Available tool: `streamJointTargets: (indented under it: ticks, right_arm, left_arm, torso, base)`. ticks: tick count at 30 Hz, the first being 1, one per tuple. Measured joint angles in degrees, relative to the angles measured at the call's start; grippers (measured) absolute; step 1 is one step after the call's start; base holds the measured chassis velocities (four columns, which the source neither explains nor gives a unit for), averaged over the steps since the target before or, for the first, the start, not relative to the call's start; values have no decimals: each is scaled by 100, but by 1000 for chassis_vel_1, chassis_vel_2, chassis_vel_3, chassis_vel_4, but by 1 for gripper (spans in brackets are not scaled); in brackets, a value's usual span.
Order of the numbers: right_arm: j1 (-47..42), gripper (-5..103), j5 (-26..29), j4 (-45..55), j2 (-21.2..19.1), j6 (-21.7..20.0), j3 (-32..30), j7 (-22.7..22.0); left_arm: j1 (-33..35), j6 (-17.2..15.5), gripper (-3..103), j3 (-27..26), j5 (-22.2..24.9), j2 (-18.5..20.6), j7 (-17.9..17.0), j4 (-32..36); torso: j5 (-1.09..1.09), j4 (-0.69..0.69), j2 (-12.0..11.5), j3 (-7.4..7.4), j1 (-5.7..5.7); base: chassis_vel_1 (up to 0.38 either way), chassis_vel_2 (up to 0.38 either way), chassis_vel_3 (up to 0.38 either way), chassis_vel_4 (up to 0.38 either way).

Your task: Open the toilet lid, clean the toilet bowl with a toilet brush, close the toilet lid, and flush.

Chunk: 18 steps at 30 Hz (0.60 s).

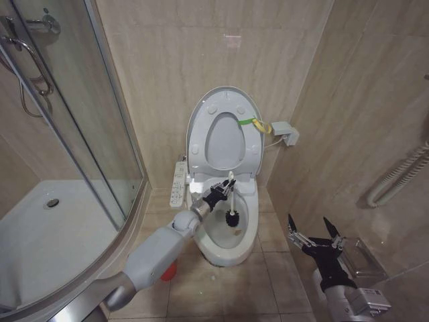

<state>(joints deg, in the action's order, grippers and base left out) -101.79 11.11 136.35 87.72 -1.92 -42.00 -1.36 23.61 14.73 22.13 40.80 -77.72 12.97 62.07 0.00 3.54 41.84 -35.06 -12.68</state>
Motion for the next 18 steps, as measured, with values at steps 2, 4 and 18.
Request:
streamJointTargets:
  ticks: [2, 4, 18]
  right_arm:
    - [0, 100, 0, 0, 0, 0, 0, 0]
    - [0, 100, 0, 0, 0, 0, 0, 0]
    - [0, 100, 0, 0, 0, 0, 0, 0]
  left_arm:
    - [-26, 27, 19, 19, -47, -52, 28, -84]
    - [-41, 53, 19, 43, -79, -136, 47, -158]
    - [301, 224, 19, 57, -184, -352, 163, -312]
  torso:
    - [0, 0, 0, 0, 0]
    - [0, 0, 0, 0, 0]
    - [0, -1, 0, 1, 0]
  base:
    - [0, 0, 0, 0]
    - [0, 0, 0, 0]
    - [0, 0, 0, 0]
